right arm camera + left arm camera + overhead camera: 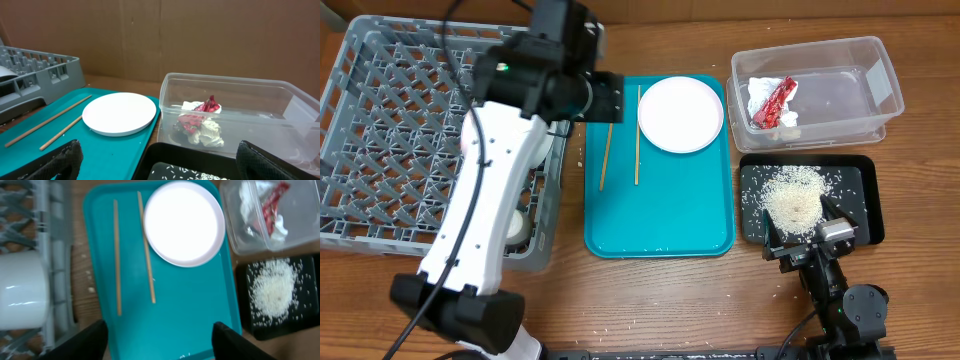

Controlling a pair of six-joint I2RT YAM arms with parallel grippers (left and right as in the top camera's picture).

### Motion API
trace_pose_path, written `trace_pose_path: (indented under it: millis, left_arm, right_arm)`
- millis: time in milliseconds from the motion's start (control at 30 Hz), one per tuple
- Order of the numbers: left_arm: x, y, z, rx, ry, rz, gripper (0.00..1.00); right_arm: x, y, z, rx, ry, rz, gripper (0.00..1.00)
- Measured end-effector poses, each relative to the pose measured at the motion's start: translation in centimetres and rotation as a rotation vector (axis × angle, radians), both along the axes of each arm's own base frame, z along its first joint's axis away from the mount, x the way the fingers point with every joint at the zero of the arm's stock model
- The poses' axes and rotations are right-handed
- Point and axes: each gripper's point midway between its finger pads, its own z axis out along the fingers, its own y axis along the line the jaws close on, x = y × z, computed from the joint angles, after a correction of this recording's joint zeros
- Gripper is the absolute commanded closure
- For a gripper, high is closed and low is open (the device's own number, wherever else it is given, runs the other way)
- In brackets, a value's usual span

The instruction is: Sort waste into correct bins and load items into the dishwasher

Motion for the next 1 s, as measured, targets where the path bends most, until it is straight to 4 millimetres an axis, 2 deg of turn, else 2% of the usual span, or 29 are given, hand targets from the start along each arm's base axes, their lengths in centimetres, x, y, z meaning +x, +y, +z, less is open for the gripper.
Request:
trace_pose_path:
  millis: [33,100,167,267,333,433,567,667,700,733,767,867,1000]
  left_arm:
    - [-0.1,-0.6,-0.6,0.001,0.014,-0.018,0.55]
    - [-0.3,-1.9,-2.4,0.012,0.061,-0.050,0.62]
    - [-1.1,-2.4,-4.4,0.049,0.133,-0.053,0.60]
    - [-2.2,-1.3,-6.8,0.152,0.219,0.028,0.61]
    - [-1.8,0.4,-6.7,0.218,0.201,0.115,0.75]
    - [-0.8,3.9,-5.2,0.298,0.124,0.251,0.96]
    - [0.1,10.0,-2.1,0.373,0.016,0.440,0.96]
    - [0.3,15.3,-0.9,0.415,-0.004,0.581,0.96]
    - [0.3,16.6,-1.0,0.426,0.001,0.614,0.96]
    - [0.6,18.8,-1.4,0.444,0.012,0.668,0.96]
    - [0.6,19.1,-1.5,0.447,0.015,0.675,0.96]
    - [1.8,21.8,-3.1,0.447,0.039,0.746,0.96]
    - [2.6,23.5,-6.5,0.449,0.124,0.779,0.96]
  right_arm:
    - [0.0,0.0,0.0,0.000,0.000,0.000,0.00]
    - [0.0,0.0,0.0,0.000,0.000,0.000,0.00]
    - [0.0,0.0,0.0,0.000,-0.001,0.000,0.00]
    - [0.0,0.0,0.0,0.000,-0.001,0.000,0.00]
    - [0.0,0.0,0.0,0.000,-0.001,0.000,0.00]
    - [0.0,0.0,0.0,-0.001,-0.001,0.000,0.00]
    - [0.0,0.0,0.0,0.000,-0.001,0.000,0.00]
    - [0.0,0.0,0.0,0.000,-0.001,0.000,0.00]
    - [0.0,0.0,0.0,0.000,0.000,0.000,0.00]
    - [0.0,0.0,0.0,0.000,0.000,0.000,0.00]
    - [0.0,0.0,0.0,0.000,0.000,0.000,0.00]
    - [0.0,0.0,0.0,0.000,-0.001,0.000,0.00]
    - [0.0,0.0,0.0,0.000,0.000,0.000,0.00]
